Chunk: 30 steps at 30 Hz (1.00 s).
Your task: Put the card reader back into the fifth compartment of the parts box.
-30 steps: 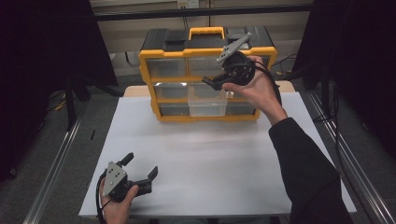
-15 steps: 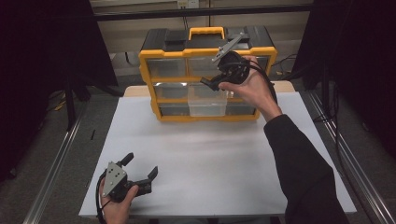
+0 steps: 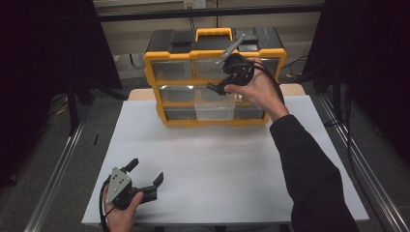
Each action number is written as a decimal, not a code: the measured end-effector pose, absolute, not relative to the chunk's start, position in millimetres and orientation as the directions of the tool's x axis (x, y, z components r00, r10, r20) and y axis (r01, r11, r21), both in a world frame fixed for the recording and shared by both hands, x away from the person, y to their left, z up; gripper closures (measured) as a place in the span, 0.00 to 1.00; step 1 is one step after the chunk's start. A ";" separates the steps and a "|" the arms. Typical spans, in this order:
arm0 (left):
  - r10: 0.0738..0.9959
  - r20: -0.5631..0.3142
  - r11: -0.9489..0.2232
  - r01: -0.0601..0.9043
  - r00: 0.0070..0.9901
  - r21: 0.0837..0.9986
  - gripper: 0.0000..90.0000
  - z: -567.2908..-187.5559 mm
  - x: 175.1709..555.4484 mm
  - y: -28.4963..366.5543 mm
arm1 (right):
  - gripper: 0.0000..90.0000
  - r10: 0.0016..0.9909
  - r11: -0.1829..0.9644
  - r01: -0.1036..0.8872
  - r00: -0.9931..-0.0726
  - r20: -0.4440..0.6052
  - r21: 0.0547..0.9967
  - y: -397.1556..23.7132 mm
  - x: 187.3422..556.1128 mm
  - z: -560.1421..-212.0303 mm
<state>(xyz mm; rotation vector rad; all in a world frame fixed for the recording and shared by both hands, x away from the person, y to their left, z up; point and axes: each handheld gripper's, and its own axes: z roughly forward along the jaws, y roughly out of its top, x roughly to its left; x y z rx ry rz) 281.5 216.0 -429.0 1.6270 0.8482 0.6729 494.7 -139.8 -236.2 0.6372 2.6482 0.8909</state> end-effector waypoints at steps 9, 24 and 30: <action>0.813 -0.011 -0.115 0.179 0.582 0.977 0.03 -429.3 281.7 215.6 | 0.82 0.479 0.730 0.342 -0.873 -0.087 0.592 -135.9 497.6 -243.3; 0.814 -0.006 -0.118 0.176 0.581 0.977 0.03 -429.0 282.0 216.2 | 0.82 0.485 0.737 0.364 -0.872 -0.070 0.570 -133.8 506.4 -254.8; 0.814 -0.006 -0.118 0.175 0.580 0.977 0.03 -429.0 282.0 216.2 | 0.82 0.495 0.736 0.376 -0.866 -0.069 0.564 -135.9 507.6 -257.4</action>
